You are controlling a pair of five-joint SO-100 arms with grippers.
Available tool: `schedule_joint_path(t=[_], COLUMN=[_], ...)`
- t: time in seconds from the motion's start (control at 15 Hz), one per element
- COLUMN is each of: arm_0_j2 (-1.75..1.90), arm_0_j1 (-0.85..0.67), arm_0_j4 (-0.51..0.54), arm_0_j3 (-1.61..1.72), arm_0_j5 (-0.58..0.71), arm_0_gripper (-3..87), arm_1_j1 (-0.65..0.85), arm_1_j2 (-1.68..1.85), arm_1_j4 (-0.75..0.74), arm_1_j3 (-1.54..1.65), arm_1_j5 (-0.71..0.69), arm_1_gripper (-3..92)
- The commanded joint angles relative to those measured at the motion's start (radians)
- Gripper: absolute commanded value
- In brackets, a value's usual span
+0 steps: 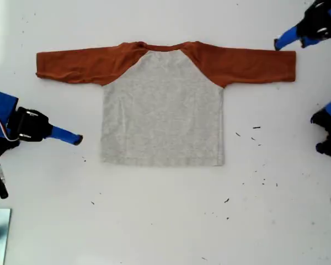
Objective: Fold t shirt
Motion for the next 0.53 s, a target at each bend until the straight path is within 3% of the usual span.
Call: schedule_joint_path(t=[0.0,0.27,0.47], arm_0_j2=[0.005,0.003,0.003], arm_0_j1=[-0.009,-0.012,-0.028], arm_0_j4=[0.000,-0.002,-0.002], arm_0_j3=[0.012,0.012,0.012], arm_0_j5=[0.009,0.011,0.015], arm_0_gripper=[-0.1,-0.1,-0.1], arm_1_j1=[0.121,0.253,0.284], arm_1_j2=[0.012,-0.055,-0.176], arm_1_j4=[-0.183,-0.624,-0.815], arm_1_j3=[0.143,0.523,0.586], arm_1_j5=[-0.078,-0.189,-0.255], arm_1_gripper=[34.5,32.6,29.5])
